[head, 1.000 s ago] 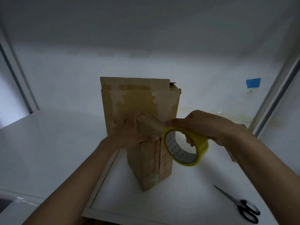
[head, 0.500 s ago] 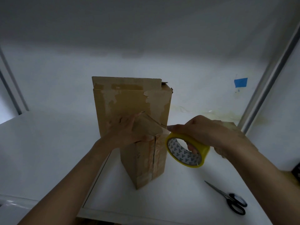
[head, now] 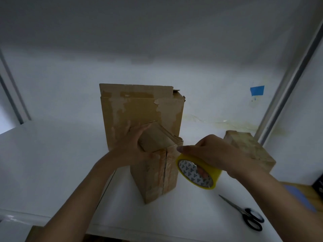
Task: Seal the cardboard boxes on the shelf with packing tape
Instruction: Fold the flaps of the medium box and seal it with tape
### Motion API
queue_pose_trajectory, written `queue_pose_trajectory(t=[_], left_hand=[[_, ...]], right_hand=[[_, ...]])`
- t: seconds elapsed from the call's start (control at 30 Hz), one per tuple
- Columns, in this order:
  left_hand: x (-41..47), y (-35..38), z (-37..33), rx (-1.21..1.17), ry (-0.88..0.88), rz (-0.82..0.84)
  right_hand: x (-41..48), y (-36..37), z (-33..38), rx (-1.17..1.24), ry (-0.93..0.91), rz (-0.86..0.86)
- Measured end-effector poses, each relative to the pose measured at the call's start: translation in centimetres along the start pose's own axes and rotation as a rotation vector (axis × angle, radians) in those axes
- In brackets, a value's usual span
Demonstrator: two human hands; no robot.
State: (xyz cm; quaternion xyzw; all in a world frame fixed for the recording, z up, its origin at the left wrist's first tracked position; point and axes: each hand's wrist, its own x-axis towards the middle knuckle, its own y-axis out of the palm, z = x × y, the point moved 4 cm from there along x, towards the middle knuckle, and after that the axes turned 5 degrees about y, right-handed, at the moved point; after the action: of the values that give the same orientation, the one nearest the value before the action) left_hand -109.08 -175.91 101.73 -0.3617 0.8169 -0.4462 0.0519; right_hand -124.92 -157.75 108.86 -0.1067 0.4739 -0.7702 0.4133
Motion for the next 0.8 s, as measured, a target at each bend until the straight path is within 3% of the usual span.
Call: queue_pose_trajectory(t=[0.07, 0.13, 0.2, 0.23, 0.33, 0.43, 0.67, 0.8], left_hand=[[-2.4, -0.2, -1.9, -0.117, 0.035, -0.161], [-5.4, 0.2, -3.6, -0.273, 0.072, -0.431], [-7.9, 1.3, -4.5, -0.377, -0.01, -0.616], [-8.6, 2.2, -5.0, -0.451, -0.084, -0.597], [-8.8, 5.6, -6.2, -0.647, -0.265, -0.29], [-7.9, 8.8, -6.9, -0.806, -0.265, -0.117], [-6.2, 12.1, -9.0, -1.015, -0.058, -0.211], [-5.6, 13.1, -9.6, -0.982, -0.054, -0.24]], right_hand=[[0.0, 0.2, -0.1, -0.005, 0.003, 0.001], [0.1, 0.4, -0.2, 0.004, 0.0, 0.009], [0.2, 0.6, -0.3, 0.021, 0.004, 0.015], [0.3, 0.7, -0.4, 0.024, 0.009, 0.017], [0.4, 0.9, -0.7, 0.049, 0.013, 0.02], [0.6, 1.1, -1.0, 0.09, 0.022, 0.02], [0.5, 2.2, -2.0, 0.096, 0.046, 0.053], [0.1, 3.2, -3.2, 0.194, 0.086, 0.11]])
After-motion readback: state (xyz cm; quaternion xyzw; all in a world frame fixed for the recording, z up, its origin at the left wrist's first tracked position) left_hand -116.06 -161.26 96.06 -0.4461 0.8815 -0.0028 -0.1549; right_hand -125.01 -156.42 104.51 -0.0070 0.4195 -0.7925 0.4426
